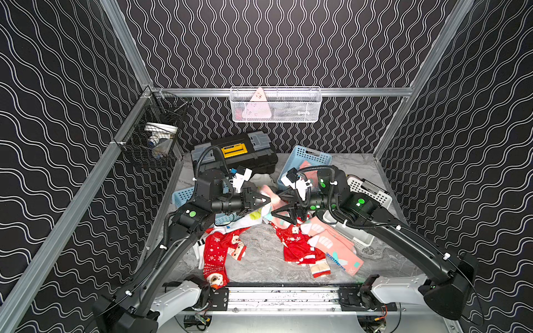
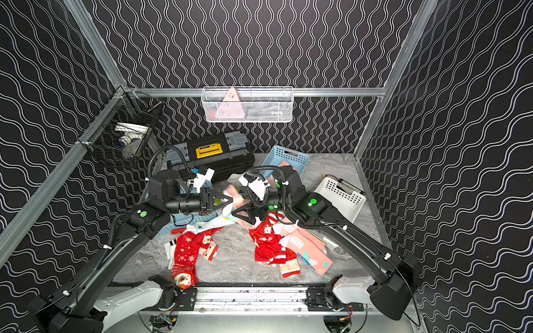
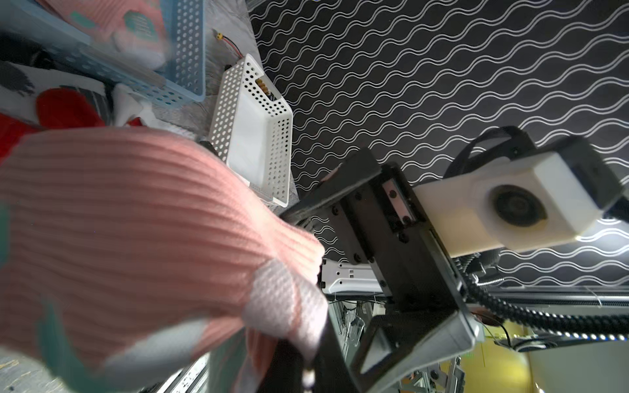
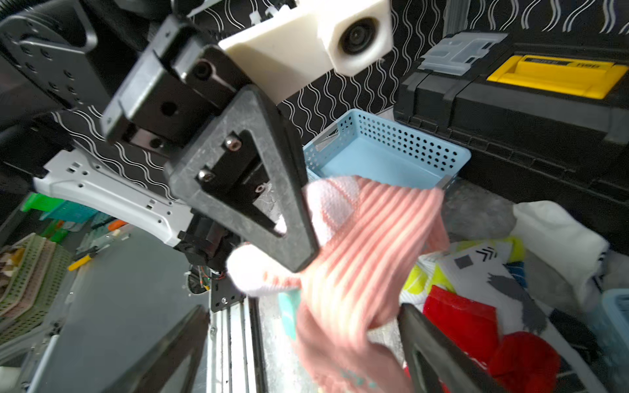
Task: Sort the socks into the basket by color
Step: Pick up the sock at the center of the board.
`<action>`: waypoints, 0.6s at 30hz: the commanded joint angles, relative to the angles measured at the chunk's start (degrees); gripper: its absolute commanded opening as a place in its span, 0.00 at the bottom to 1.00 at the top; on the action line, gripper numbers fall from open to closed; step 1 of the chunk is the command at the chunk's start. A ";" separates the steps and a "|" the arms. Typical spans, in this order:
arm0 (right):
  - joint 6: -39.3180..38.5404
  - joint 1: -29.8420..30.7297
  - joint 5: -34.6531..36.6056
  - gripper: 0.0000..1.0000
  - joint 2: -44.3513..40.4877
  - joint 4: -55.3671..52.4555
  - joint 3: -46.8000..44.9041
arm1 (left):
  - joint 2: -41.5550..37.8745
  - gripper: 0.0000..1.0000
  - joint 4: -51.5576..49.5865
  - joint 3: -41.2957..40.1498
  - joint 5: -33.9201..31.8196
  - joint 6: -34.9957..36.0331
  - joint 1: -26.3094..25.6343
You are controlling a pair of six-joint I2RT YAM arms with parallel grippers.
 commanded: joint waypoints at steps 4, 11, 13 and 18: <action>-6.67 0.12 6.24 0.85 0.58 0.47 1.17 | -1.25 0.00 7.99 -2.07 4.36 -4.24 -1.37; -2.81 0.12 0.38 0.23 0.95 0.25 1.76 | -1.63 0.00 9.07 -3.50 4.06 -4.46 -1.66; -1.57 0.07 0.26 0.07 0.00 0.70 0.78 | -1.49 0.00 8.65 -3.66 3.92 -4.11 -1.65; 0.11 -0.27 0.01 0.02 -1.61 -1.06 -0.02 | -1.29 0.00 7.06 -3.21 3.04 -2.61 -1.65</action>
